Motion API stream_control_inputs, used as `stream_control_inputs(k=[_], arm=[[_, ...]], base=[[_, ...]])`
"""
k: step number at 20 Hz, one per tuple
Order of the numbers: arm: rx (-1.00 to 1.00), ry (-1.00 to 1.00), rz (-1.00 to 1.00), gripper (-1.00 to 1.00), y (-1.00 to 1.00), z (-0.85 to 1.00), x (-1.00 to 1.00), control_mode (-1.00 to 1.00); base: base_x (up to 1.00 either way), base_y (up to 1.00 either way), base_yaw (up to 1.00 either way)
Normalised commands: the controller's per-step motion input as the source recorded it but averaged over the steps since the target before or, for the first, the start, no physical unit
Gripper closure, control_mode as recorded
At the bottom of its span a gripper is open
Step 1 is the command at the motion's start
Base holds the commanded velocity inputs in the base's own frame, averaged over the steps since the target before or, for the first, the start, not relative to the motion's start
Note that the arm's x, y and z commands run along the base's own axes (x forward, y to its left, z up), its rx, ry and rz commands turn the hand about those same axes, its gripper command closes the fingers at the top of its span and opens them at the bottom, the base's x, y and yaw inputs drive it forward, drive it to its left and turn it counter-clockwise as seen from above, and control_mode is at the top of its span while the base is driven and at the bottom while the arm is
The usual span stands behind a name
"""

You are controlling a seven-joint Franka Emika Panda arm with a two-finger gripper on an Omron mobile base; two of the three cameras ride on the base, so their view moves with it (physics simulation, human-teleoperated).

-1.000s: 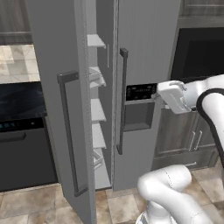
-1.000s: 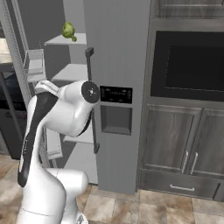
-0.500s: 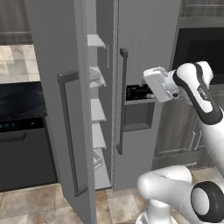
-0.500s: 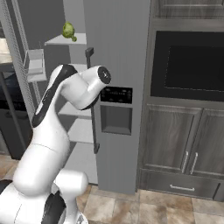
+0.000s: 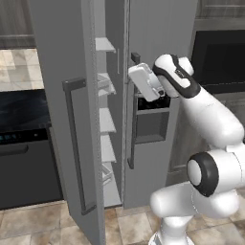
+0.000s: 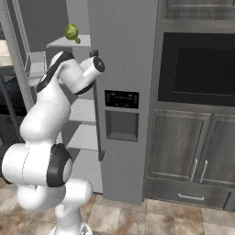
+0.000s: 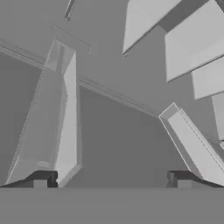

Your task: Take the lemon wedge from the fridge and place it on the plate with fish on the dining counter.

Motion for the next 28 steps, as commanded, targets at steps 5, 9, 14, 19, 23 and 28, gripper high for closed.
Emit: stream_control_inputs(k=[5, 9, 14, 19, 23, 28], arm=[[0.08, 0.11, 0.03, -1.0, 0.35, 0.0, 0.81, -1.0], [0.05, 0.07, 0.1, -1.0, 0.27, -0.01, 0.6, -1.0], [0.0, 0.03, 0.09, -1.0, 0.54, 0.0, 0.39, -1.0], [0.0, 0.0, 0.13, -1.0, 0.9, 0.0, 0.04, -1.0], [0.0, 0.0, 0.14, -1.0, 0.99, 0.0, 0.0, -1.0], [0.0, 0.0, 0.13, -1.0, 1.0, 0.0, -0.09, -1.0]], base=[[0.0, 0.0, 0.0], [0.0, 0.0, 0.0], [0.0, 0.0, 0.0], [0.0, 0.0, 0.0], [0.0, 0.0, 0.0], [0.0, 0.0, 0.0]])
